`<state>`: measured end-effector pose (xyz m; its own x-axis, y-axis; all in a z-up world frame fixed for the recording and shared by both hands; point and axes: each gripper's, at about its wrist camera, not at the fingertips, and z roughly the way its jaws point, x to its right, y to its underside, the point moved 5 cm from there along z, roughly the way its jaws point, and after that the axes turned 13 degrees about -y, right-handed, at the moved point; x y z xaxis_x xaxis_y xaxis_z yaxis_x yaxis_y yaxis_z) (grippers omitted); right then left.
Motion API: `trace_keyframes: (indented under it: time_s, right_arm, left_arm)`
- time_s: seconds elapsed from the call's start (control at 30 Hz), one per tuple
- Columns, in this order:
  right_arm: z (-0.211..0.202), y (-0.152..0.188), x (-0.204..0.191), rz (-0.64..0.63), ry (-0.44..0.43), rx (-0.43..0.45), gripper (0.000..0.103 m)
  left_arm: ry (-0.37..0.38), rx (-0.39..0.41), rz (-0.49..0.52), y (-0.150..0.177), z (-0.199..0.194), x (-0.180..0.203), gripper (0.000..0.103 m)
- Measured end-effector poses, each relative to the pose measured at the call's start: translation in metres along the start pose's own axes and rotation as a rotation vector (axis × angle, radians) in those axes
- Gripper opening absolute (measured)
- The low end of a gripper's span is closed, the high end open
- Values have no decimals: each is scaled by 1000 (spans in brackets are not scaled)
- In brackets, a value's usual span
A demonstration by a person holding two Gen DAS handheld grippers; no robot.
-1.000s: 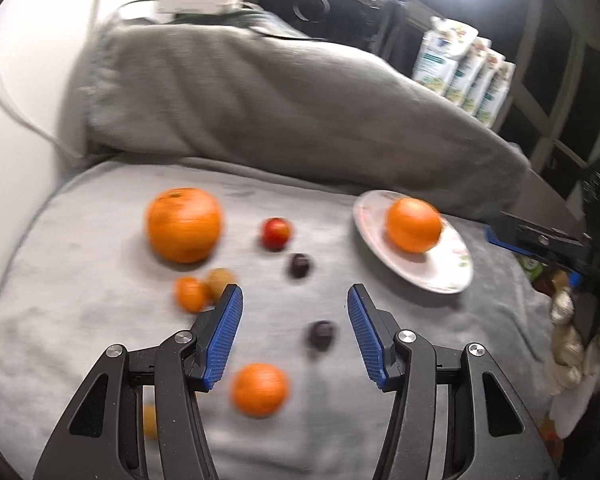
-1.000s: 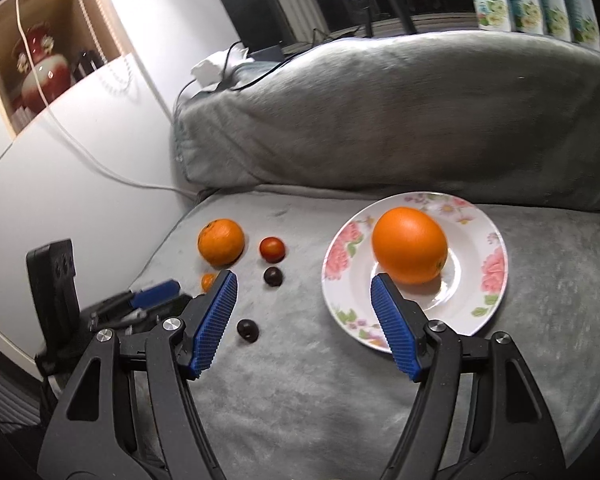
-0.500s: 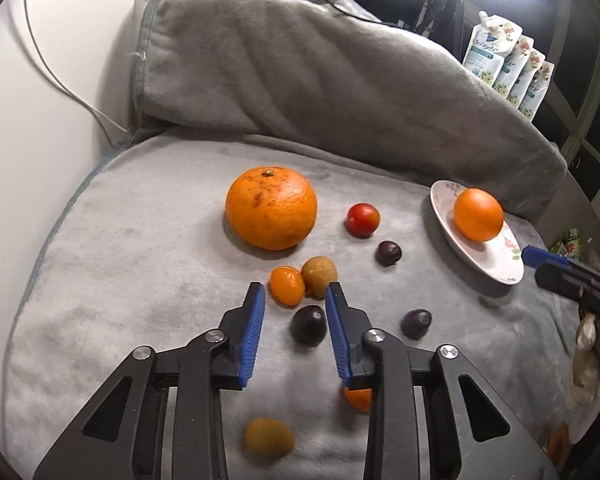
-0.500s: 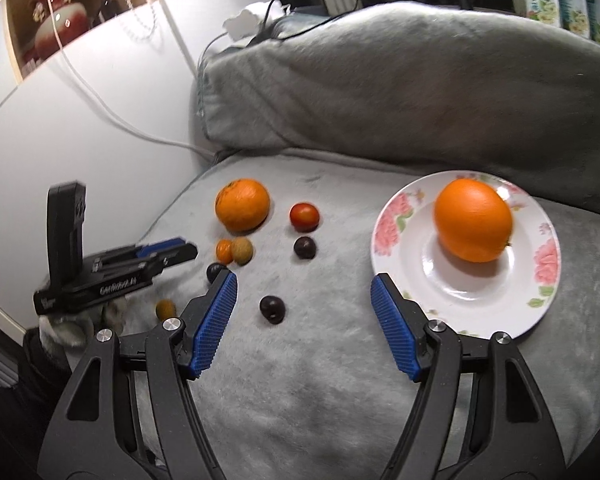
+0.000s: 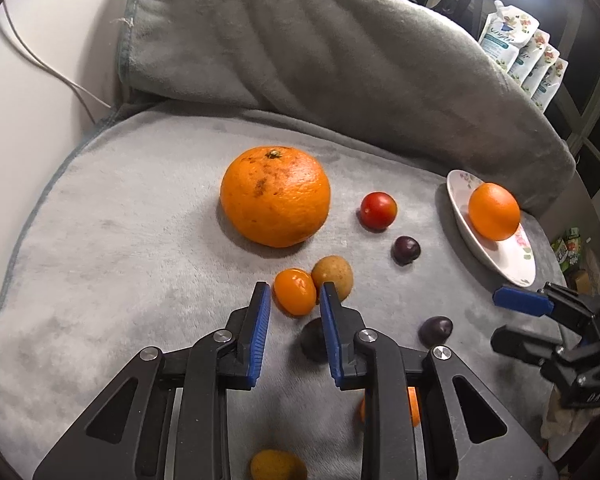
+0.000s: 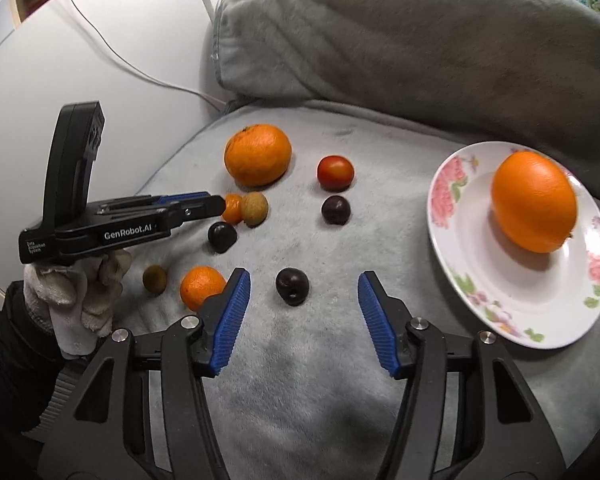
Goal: Organize fruits
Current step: 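Grasp the small tangerine with the left gripper while the right gripper grasps the dark plum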
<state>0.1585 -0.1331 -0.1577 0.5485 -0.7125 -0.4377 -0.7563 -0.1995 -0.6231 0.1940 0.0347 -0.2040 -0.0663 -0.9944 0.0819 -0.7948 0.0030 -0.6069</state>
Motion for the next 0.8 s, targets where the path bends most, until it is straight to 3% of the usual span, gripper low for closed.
trace_keyframes:
  time_s: [0.33,0.8]
  right_arm:
    - [26,2,7,27,-22,-46,59]
    - [48,0,7,12,-24,-94,56]
  left_arm:
    - [63,-73,-24,-1,15,-4,24]
    - [79,-79,-30,-4,22,1,22]
